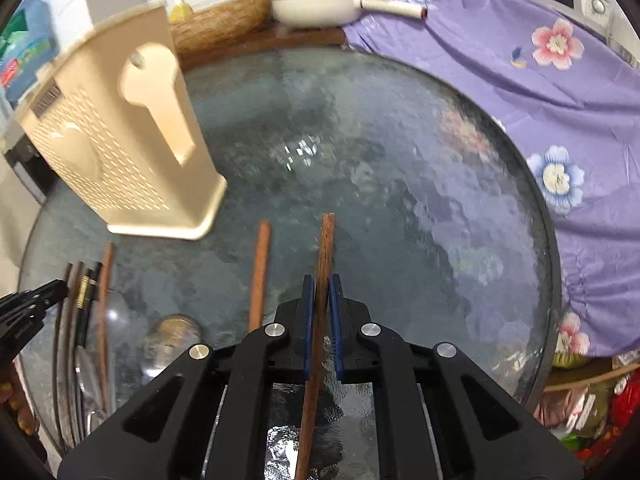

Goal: Organize utensils
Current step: 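Close the left tool on its chopstick while the right tool closes on another, then lift both held chopsticks upright and carry them over the cream utensil holder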

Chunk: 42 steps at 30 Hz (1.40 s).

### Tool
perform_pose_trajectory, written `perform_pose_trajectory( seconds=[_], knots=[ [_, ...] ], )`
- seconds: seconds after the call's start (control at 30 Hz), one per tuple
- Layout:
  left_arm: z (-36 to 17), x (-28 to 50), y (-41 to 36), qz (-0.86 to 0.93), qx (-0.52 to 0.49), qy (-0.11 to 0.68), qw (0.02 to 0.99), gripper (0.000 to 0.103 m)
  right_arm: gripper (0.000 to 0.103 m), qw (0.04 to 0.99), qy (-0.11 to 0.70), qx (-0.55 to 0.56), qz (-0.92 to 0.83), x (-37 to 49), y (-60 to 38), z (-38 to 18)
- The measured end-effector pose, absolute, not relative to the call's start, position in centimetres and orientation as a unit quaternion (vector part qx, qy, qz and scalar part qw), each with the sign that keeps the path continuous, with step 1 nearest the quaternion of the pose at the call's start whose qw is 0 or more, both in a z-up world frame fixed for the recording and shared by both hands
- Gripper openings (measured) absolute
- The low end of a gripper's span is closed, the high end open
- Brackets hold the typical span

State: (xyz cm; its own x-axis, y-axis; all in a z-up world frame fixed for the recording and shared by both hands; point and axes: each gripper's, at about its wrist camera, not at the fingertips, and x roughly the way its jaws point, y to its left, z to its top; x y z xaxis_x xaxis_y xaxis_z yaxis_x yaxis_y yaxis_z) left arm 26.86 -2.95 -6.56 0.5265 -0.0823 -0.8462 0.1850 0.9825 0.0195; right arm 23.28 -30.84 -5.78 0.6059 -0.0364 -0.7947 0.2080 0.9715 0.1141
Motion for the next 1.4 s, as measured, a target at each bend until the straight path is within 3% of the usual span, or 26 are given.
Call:
perform_pose_trajectory(
  seconds=[0.53,1.4],
  knots=[
    [4.6,21.9,-0.9,-0.112,0.006,0.359,0.926,0.007,0.008,0.938,0.325,0.107,0.058,17.4,-30.4,4.6],
    [10.9,19.0,-1.7,-0.146,0.025,0.276,0.950,0.007,0.007,0.958,0.260,0.054,0.105,13.5,-29.9,12.3]
  ],
)
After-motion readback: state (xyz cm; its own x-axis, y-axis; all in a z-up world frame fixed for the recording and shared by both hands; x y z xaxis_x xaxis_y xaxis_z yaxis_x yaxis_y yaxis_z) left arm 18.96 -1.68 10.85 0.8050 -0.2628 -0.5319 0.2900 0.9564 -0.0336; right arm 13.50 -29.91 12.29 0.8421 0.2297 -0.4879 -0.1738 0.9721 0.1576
